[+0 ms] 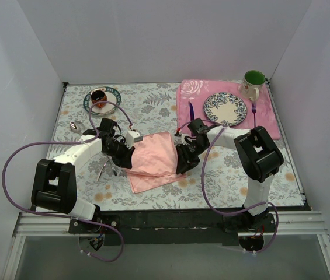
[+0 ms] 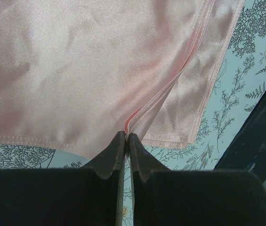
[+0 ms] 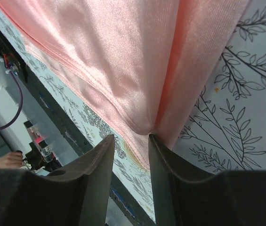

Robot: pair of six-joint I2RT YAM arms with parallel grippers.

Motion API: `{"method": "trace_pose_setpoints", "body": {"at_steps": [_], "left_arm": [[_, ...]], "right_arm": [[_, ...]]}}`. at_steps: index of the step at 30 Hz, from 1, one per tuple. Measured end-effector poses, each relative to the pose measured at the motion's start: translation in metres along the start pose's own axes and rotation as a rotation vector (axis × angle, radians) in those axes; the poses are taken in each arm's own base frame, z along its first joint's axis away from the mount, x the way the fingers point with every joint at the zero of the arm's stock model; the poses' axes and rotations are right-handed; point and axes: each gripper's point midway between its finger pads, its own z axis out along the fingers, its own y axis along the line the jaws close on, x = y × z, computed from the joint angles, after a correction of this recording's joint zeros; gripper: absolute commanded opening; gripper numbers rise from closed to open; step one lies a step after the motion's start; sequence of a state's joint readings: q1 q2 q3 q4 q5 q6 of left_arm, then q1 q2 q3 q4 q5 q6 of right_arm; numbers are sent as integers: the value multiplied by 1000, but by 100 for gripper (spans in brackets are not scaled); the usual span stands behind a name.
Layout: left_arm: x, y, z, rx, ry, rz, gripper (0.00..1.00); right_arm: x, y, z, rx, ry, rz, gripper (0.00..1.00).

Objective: Fold the napkin into a case and place the utensils inside
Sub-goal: Fold the rectangle-folded napkin into the folded napkin.

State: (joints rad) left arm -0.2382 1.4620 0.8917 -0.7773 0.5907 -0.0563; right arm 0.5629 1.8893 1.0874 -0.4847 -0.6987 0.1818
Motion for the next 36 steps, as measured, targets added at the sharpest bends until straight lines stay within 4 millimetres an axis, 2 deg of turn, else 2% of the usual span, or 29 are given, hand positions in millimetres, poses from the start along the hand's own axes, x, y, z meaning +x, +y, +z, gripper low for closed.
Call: {"method": "trace_pose_setpoints", "body": {"at_steps": [13, 19, 36], "left_arm": [[0, 0, 0, 0, 0, 0, 0], [0, 0, 0, 0, 0, 0, 0], [0, 0, 0, 0, 0, 4, 0]], "right_arm": [[-2, -4, 0, 37, -6, 53, 39], [-3, -3, -1, 35, -8, 67, 45], [-10, -8, -2, 82, -29, 163, 38]]}}
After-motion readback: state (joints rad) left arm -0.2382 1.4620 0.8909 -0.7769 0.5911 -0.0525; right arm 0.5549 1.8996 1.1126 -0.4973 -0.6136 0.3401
